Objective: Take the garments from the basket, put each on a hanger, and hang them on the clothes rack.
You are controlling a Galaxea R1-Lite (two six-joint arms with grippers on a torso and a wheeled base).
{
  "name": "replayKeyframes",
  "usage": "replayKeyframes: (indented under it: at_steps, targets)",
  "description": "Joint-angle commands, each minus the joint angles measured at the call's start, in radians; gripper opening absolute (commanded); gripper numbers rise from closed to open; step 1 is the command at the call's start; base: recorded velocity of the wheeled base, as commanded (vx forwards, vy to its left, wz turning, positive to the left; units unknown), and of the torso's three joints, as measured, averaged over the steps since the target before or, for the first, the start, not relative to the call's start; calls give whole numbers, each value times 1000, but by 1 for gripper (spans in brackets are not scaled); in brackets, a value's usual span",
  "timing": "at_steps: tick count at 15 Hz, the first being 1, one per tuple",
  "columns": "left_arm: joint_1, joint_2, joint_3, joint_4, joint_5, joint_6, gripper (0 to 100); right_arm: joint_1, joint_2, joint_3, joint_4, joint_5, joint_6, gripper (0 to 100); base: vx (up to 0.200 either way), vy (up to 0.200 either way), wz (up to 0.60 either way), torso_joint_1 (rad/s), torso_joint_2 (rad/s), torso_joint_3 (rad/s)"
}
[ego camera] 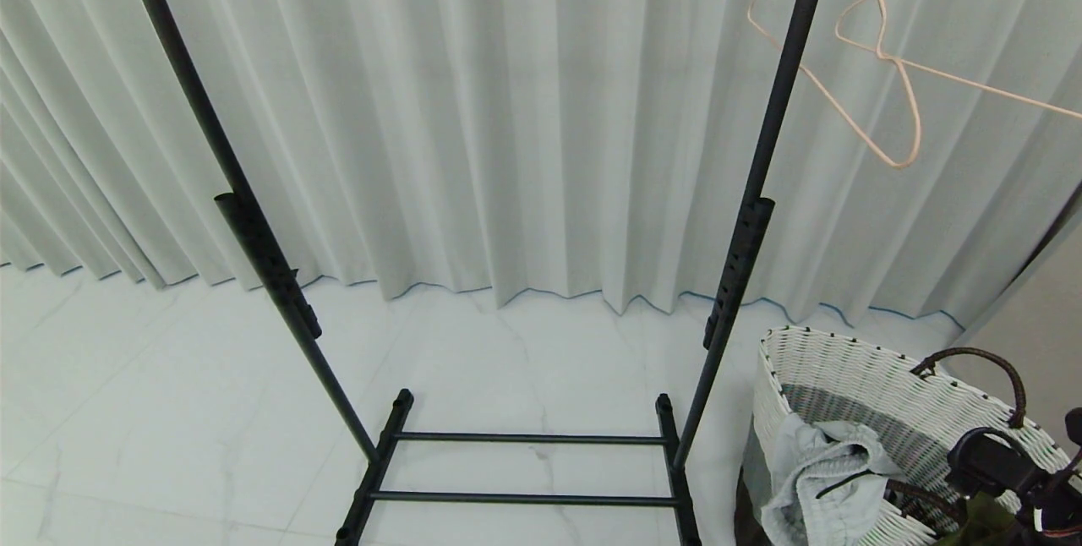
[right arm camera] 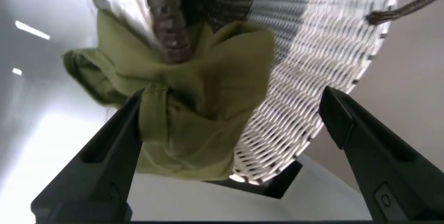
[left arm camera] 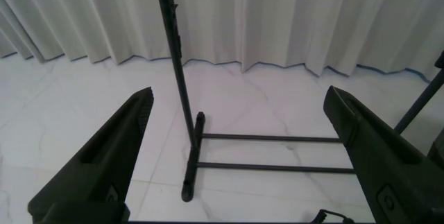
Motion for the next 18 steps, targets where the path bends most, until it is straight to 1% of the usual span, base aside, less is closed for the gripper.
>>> replayKeyframes:
  at_steps: [1, 4, 6, 13, 15, 18]
  targets:
    - [0, 0, 0, 0, 0, 0, 100, -1, 16, 6, -1, -1, -7, 100, 0, 0, 0, 0, 0, 0]
    - [0, 0, 0, 0, 0, 0, 100, -1, 1, 9, -1, -2, -9, 100, 0, 0, 0, 0, 0, 0]
    - [0, 0, 0, 0, 0, 0, 100, -8, -20, 20, -1, -44, -7, 100, 0, 0, 0, 0, 0, 0]
    - [0, 0, 0, 0, 0, 0, 100, -47, -50, 27, -1, -73, -26, 100, 0, 0, 0, 0, 0, 0]
    - [0, 0, 0, 0, 0, 0, 100, -48, -47, 27, -1, -70, -21, 100, 0, 0, 0, 0, 0, 0]
    - [0, 0, 0, 0, 0, 0, 100, -48, -50, 29, -2, -22, -20, 100, 0, 0, 0, 0, 0, 0]
